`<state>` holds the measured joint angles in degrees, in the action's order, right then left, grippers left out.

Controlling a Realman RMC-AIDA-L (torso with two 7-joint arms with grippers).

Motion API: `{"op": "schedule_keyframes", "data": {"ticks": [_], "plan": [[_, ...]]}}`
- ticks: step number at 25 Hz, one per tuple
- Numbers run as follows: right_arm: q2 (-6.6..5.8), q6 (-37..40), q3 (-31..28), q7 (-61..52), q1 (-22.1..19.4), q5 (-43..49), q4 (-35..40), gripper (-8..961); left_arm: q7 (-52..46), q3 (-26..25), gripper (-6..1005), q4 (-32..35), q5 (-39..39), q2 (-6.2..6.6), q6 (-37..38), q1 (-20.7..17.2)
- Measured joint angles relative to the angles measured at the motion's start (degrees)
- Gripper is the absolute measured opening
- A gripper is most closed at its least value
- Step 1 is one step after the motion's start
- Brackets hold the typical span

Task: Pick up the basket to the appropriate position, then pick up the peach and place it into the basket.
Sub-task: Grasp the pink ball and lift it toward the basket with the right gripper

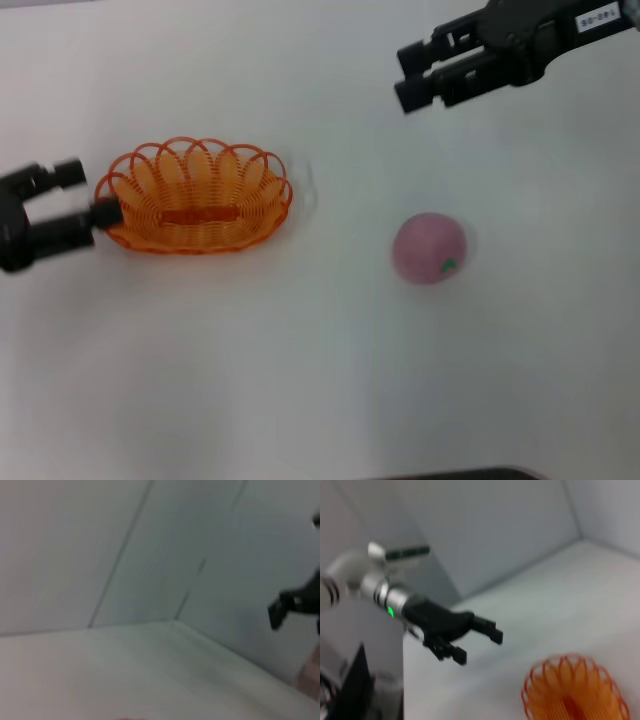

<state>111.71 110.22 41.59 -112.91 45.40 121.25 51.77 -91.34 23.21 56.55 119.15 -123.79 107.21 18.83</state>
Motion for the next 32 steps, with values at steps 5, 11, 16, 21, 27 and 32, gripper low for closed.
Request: {"op": "schedule_keyframes", "data": {"ticks": [5,11,16,21,27,32], "plan": [[2.28,2.4,4.5,-3.9,5.3,14.0,8.9,663,2.6,0.1,841,1.9,4.8,0.01,2.8,0.0],[4.96,0.2,11.9,-5.1,9.4,27.0,10.2,664,2.2,0.1,861,2.6,5.4,-0.04,2.9,-0.1],[7.38,-4.3,19.4,-7.5,9.0,31.5,10.3,657,1.6,0.2,861,2.3,5.5,-0.05,2.8,-0.1],[8.19,-9.3,26.9,-10.1,8.0,32.6,7.6,616,1.6,0.2,861,1.6,5.5,-0.05,2.2,0.3],[8.38,-14.6,32.3,-11.4,7.8,32.5,1.5,557,1.2,0.2,861,1.2,5.6,0.00,2.0,0.6],[8.50,-16.6,34.9,-10.9,7.7,32.1,-1.2,508,0.9,0.3,861,0.1,5.6,-0.04,1.4,1.1]]}}
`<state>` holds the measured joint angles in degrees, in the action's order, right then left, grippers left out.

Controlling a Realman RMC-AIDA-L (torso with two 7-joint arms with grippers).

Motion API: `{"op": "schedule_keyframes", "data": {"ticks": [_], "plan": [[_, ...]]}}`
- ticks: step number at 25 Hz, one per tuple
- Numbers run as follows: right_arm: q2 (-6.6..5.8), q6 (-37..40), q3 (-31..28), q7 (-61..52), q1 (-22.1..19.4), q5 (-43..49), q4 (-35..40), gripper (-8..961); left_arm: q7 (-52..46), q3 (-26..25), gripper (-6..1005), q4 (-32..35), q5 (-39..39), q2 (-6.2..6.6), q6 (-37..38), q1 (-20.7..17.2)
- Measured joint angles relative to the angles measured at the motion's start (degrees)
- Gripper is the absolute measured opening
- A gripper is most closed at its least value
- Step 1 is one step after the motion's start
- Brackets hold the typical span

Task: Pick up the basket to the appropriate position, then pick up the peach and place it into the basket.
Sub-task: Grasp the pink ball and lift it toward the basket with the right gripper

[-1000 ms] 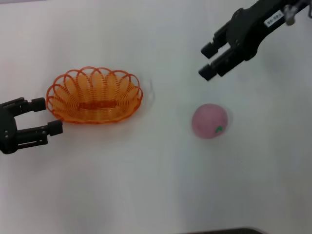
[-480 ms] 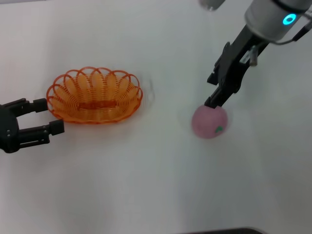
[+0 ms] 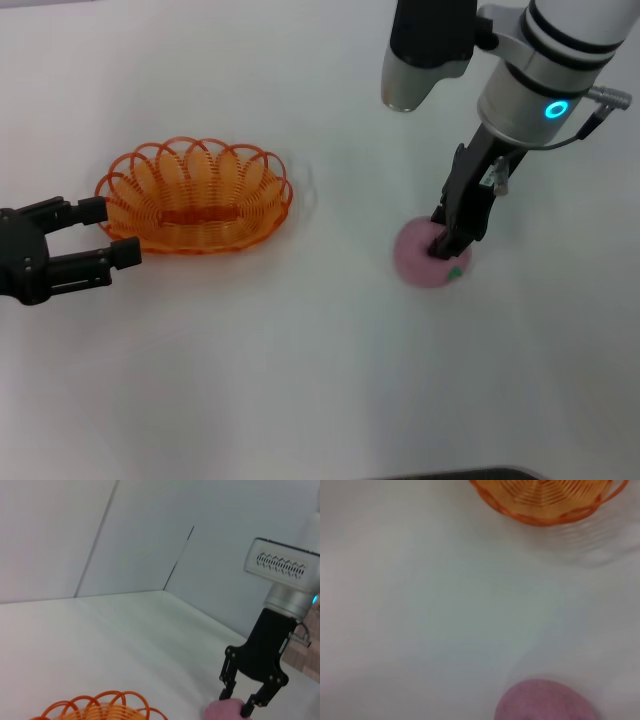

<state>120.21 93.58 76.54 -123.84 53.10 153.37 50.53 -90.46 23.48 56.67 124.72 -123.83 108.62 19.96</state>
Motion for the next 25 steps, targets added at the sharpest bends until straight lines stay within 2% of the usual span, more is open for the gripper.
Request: {"op": "schedule_keyframes", "data": {"ticks": [4,10,15,19,22,25], "plan": [[0.02,-0.7,0.7,0.1,-0.2,-0.8,-0.7,469,0.0,0.3,861,-0.5,0.0,-0.02,-0.3,0.2],[-0.11,-0.3,0.7,0.1,-0.3,-1.3,-0.3,225,-0.7,0.6,861,-0.5,0.0,0.03,-0.4,0.2],[-0.19,0.3,0.5,0.4,-0.3,-1.3,-0.1,60,-0.7,0.6,861,-0.6,0.0,-0.02,-0.4,0.3],[-0.67,3.8,-2.9,1.3,0.2,-2.8,2.3,54,-0.8,0.6,861,-0.6,0.0,0.00,-0.4,0.3],[-0.77,6.7,-8.5,2.3,0.5,-4.5,7.5,50,-0.9,0.6,861,-0.6,0.0,0.04,-0.4,0.3],[-0.74,5.5,-12.0,2.5,1.4,-6.3,10.4,45,-0.9,0.6,861,-1.2,0.0,0.08,-0.5,0.3]]}}
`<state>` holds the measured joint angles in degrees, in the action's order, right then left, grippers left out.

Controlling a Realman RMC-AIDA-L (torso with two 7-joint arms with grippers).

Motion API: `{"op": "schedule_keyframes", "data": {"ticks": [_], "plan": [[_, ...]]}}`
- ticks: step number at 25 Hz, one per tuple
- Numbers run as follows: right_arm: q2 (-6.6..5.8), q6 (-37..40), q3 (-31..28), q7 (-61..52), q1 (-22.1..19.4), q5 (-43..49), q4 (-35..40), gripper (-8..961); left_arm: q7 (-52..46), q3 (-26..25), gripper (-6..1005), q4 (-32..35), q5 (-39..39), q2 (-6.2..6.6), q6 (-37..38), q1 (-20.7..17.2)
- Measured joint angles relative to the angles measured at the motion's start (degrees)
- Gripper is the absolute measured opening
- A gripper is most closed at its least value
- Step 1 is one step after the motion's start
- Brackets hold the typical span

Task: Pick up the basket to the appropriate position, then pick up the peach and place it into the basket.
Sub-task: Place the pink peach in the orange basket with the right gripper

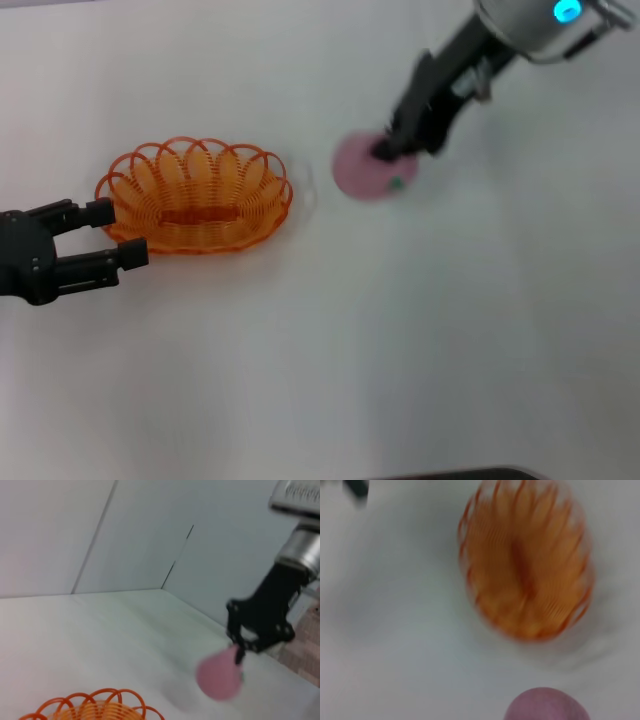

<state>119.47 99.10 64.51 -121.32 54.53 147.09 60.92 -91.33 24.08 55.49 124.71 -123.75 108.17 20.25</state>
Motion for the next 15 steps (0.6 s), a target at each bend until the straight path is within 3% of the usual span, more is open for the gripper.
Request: {"op": "schedule_keyframes", "data": {"ticks": [4,15], "plan": [[0.38,-7.5,-0.2,0.1,1.6,-3.2,-1.3,45,0.0,0.0,861,-0.7,0.0,0.06,-0.2,0.1],[0.74,-26.7,6.5,5.4,6.1,-19.3,-19.9,51,0.0,0.0,861,-2.3,0.0,0.25,-1.4,0.8]]}}
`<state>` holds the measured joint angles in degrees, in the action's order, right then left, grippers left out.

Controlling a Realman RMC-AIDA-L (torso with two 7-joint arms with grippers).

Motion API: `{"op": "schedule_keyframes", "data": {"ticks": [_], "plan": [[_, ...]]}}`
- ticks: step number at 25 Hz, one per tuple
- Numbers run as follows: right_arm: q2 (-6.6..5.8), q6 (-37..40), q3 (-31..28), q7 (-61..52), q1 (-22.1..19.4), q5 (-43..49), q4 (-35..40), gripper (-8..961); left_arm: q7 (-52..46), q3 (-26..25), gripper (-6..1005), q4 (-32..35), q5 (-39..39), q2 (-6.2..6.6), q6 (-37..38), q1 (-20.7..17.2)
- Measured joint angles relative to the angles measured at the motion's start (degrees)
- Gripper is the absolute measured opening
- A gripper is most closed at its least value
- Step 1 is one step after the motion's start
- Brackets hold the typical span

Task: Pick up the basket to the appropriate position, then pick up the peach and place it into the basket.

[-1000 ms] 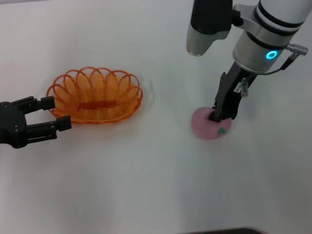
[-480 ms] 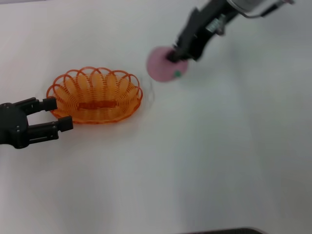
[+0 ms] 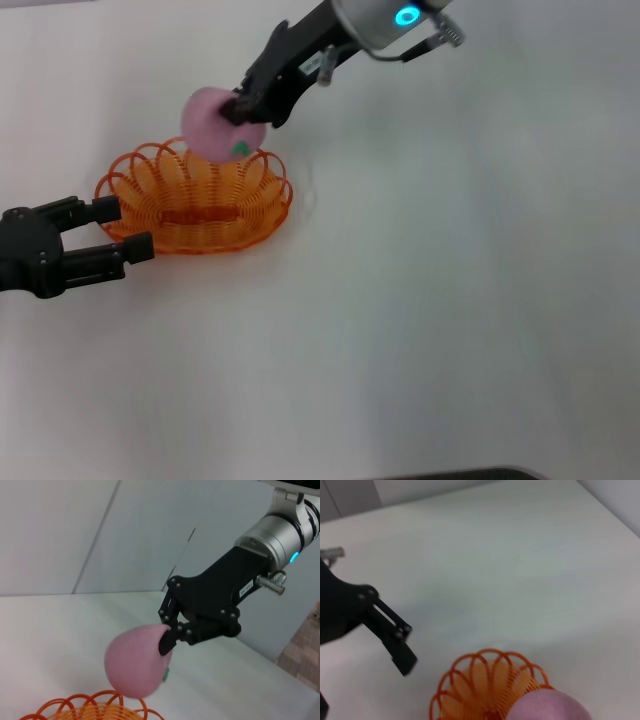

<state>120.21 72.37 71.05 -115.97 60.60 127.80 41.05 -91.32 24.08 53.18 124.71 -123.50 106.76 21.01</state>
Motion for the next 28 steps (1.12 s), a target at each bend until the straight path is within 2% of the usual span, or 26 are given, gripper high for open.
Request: {"op": "schedule_keyframes", "data": {"ticks": [5,13,19,21,23,28], "plan": [[0.13,-2.7,3.6,0.8,-0.1,-5.2,-2.3,53,0.0,0.2,861,0.0,0.0,0.01,-0.2,0.1],[0.13,-3.6,4.6,0.8,-0.7,-8.3,-2.9,320,0.0,0.2,861,0.0,0.0,-0.06,-0.3,0.3],[-0.26,-3.3,4.2,0.9,-2.8,-11.5,-2.0,506,-0.2,0.2,861,0.0,0.0,-0.07,0.0,0.3],[-0.38,-3.2,4.0,1.0,-4.7,-12.5,-0.3,589,-0.4,0.0,861,0.0,-0.1,-0.01,0.2,0.3],[-0.41,-2.4,4.0,1.6,-8.3,-14.3,3.7,673,-0.5,-0.2,861,0.2,-0.2,0.05,0.4,0.3],[-0.60,3.7,2.5,8.7,-21.6,-22.1,13.7,848,-0.4,-1.1,861,0.6,-0.5,0.56,0.5,0.4]]}}
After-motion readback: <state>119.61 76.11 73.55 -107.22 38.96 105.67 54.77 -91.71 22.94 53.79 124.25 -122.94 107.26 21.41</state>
